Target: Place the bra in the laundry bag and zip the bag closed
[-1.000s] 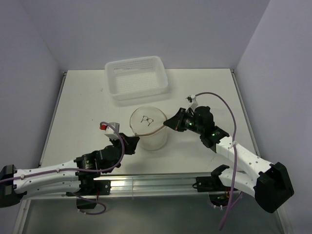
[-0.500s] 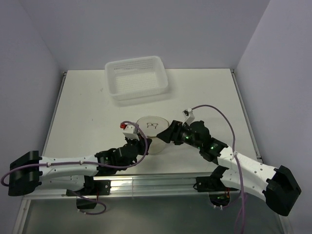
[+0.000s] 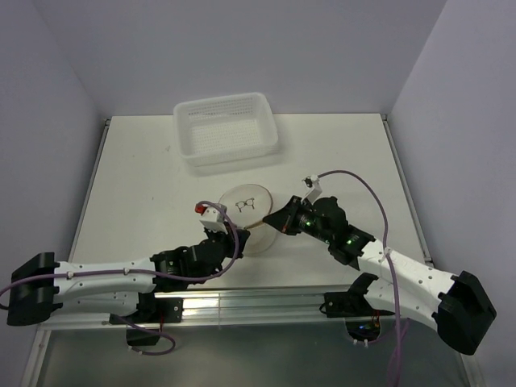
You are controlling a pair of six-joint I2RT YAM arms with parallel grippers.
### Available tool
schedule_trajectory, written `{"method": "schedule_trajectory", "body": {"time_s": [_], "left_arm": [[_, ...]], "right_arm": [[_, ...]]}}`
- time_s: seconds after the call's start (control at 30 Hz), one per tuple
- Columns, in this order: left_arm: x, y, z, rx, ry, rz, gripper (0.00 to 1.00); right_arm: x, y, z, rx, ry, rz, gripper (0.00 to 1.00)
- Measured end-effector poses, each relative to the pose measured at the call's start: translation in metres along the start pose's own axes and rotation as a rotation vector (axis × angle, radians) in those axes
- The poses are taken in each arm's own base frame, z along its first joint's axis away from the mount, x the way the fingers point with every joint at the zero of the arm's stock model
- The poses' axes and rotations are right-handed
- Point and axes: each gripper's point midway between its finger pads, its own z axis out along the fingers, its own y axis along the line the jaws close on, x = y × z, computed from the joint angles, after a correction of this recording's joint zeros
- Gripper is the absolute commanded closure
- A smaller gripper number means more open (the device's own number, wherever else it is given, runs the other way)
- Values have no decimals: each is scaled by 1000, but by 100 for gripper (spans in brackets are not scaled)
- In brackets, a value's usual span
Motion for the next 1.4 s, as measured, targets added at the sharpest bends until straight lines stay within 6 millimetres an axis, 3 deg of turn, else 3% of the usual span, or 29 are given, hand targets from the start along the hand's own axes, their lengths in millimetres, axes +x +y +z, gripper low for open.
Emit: {"method": "schedule_trajectory", "body": {"time_s": [0.43,0.53,0.6,0.63,0.7,0.77,0.8,0.87,0.9,0.97,1.03,1.1,1.23,1.33,1.4], "left_arm": [[-9,8,-20,4,2,-72,98],[-7,11,-21,-6,9,-63,70],[-9,27,-22,-71,-5,-18,50],[-9,34,-22,-99,-8,5,45],[-11,44,-25,-132,-14,35,36],[-15,47,-28,-138,-21,44,32],[-18,47,-31,-136,-25,45,31],[-29,44,-36,-125,-40,39,30],[-37,40,-39,-113,-52,28,29],[-51,34,-45,-91,-75,6,28],[-66,30,-53,-74,-99,-13,23],[-80,26,-61,-59,-116,-31,18],[-101,21,-74,-44,-132,-47,12],[-110,21,-81,-49,-127,-39,10],[-115,22,-85,-60,-119,-21,1]], "right_arm": [[1,12,-9,-102,74,3,100],[2,12,-9,-103,79,-5,100],[-10,-4,-7,-39,30,-19,100],[-16,-13,-7,-3,6,-18,99],[-25,-27,-7,54,-30,-18,87],[-26,-32,-7,75,-38,-24,77],[-26,-33,-7,81,-38,-31,67],[-25,-37,-8,96,-38,-40,60],[-25,-38,-9,105,-38,-44,45],[-26,-42,-13,124,-46,-56,24],[-28,-45,-16,142,-56,-74,16],[-31,-47,-19,158,-70,-84,11],[-34,-53,-20,193,-82,-93,11],[-36,-55,-15,220,-76,-96,15],[-39,-55,-11,231,-72,-99,23]]}}
